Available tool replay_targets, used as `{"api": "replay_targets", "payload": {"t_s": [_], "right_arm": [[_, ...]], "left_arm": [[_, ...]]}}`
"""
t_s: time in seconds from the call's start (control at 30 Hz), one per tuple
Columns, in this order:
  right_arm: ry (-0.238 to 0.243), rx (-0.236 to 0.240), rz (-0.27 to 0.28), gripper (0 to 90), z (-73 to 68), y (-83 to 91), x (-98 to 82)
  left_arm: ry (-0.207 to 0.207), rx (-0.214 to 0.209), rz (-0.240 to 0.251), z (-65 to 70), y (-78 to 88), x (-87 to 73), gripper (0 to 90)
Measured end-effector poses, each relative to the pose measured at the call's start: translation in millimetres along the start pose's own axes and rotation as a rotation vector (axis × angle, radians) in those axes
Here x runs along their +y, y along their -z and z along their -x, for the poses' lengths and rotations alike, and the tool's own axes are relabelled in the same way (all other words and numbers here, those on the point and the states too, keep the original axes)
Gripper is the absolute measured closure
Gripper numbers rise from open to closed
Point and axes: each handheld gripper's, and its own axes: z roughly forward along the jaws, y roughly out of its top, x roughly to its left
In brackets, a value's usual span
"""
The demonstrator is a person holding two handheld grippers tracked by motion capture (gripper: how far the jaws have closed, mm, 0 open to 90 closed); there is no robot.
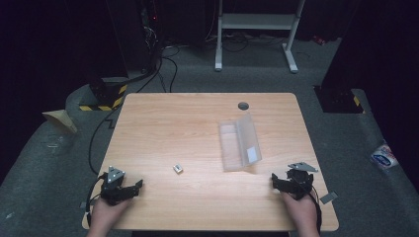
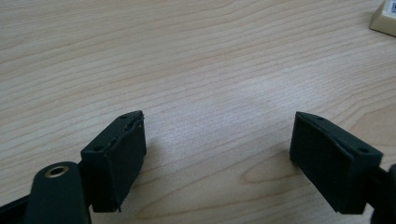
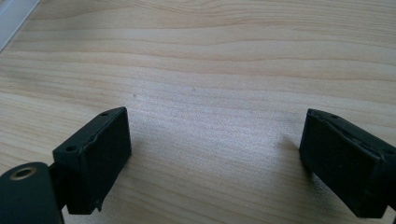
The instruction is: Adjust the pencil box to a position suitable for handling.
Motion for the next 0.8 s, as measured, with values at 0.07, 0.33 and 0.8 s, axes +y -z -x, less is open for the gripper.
{"api": "replay_targets", "payload": {"t_s": [0.07, 0.33, 0.8], "right_arm": [[0.001, 0.001, 0.000, 8.7, -0.1, 0.1, -0.1], [0.001, 0.002, 0.001, 8.7, -0.1, 0.1, -0.2], [0.006, 0.024, 0.046, 14.6, 2.0, 7.0, 0.9]], "left_arm": [[-0.003, -0.007, 0.004, 0.4, -0.1, 0.1, 20.9], [-0.004, -0.010, 0.001, 2.2, -0.4, 0.1, 19.2], [-0.023, -0.029, -0.010, 2.0, 0.1, -0.6, 13.5]]}}
